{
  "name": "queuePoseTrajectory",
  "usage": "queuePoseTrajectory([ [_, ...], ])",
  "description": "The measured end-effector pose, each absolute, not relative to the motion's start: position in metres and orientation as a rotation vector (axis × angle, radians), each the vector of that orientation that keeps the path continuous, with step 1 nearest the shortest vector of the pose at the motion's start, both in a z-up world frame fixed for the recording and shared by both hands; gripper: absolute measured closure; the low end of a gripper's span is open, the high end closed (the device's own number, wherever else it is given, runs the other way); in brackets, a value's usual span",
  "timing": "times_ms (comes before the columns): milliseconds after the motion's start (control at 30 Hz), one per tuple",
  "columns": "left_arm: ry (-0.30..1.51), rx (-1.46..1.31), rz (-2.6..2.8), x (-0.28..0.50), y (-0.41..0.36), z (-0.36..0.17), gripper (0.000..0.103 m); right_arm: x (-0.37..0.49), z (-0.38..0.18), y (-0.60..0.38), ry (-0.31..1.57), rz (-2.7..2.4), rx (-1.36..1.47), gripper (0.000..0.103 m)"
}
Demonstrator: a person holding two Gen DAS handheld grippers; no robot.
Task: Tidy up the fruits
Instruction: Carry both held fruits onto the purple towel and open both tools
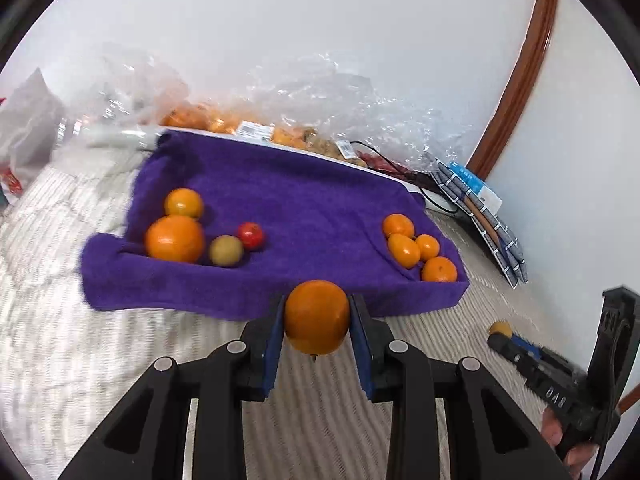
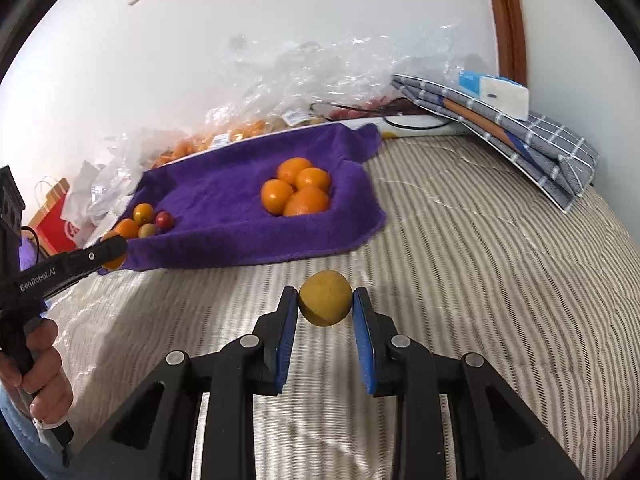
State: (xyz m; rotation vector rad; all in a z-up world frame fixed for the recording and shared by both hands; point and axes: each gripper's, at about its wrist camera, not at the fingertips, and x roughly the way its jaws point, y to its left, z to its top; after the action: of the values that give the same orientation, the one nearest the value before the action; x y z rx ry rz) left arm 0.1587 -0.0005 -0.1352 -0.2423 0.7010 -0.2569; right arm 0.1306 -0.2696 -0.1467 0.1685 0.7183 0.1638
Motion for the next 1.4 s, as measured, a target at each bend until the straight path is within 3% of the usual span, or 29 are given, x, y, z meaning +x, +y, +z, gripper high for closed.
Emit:
queuePoseTrajectory([
  [433,0.636,-0.191,-0.127,0.154,0.056,-0.09,0.073,0.146,-0.097,-0.24,0.652,0.214,0.192,0.075],
  [867,0.647,-0.246,-0.052,0.226,0.091,-0.072,0.073,0.219,-0.054,-0.231,0.574,0.193,0.165,0.075],
  [1100,0.682,-0.273,-0.054,0.283,0.079,-0.091,0.073,0.267,-0.064,-0.215,0.602,0.249,0.182,0.075],
  [1400,0.743,-0.213,-0.059,0.311,0.057,-0.129,0.073,0.295,-0.118,-0.183,0.713,0.317,0.112,0.075],
])
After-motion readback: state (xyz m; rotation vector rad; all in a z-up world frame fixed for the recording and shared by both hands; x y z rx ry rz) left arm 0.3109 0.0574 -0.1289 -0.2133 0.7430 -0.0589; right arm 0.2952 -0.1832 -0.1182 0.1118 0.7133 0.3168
